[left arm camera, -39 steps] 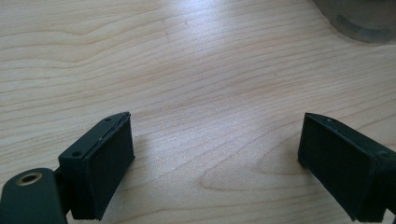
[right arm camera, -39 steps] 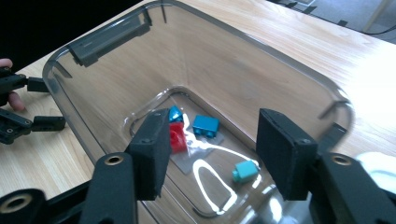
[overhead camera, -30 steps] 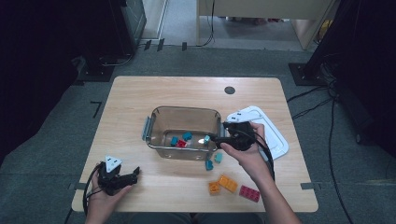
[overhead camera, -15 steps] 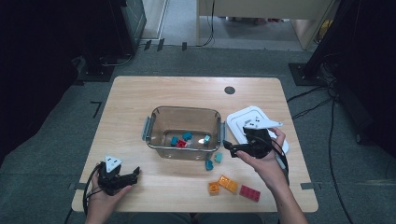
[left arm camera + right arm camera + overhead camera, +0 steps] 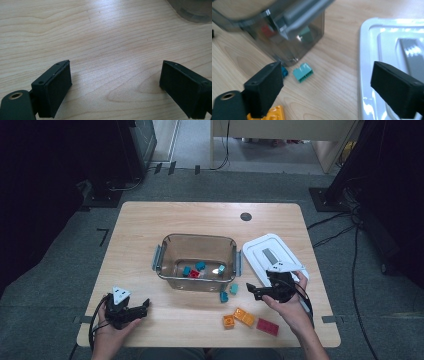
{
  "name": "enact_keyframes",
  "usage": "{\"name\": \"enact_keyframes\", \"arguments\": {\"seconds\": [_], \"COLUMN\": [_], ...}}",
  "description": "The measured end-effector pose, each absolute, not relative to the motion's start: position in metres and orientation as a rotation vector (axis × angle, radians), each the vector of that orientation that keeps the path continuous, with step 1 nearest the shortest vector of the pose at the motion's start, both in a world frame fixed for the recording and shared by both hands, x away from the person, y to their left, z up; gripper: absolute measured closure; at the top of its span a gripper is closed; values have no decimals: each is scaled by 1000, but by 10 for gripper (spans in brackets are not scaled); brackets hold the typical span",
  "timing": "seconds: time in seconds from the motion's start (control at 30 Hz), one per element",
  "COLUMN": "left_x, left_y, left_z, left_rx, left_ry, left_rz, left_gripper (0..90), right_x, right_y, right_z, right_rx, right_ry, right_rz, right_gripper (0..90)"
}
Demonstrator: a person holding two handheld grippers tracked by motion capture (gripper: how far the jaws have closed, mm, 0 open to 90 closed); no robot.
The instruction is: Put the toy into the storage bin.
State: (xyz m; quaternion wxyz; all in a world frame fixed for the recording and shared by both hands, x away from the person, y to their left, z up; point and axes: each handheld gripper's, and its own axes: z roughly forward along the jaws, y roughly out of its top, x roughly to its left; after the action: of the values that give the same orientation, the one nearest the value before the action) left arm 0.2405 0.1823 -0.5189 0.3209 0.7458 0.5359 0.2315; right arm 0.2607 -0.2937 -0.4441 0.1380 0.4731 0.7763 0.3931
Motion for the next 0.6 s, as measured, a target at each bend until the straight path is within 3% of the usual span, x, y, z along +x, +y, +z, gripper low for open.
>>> {"name": "enact_keyframes", "arguments": {"seconds": [0.3,0.6], "left_x": [240,240], "left_y": [182,182], "left_z": [-519,-519], "left_rx": [1960,1960], "left_ry": [1408,1407], "left_rz": [608,608], "left_gripper": [104,104], "right_x": [264,269], "right_y": [-281,-263], "right_z": [-474,-489], "right_rx": [1272,1195], "right_ry": [2321,2343], "right_rz": [1153,1110], "right_gripper": [317,397]}}
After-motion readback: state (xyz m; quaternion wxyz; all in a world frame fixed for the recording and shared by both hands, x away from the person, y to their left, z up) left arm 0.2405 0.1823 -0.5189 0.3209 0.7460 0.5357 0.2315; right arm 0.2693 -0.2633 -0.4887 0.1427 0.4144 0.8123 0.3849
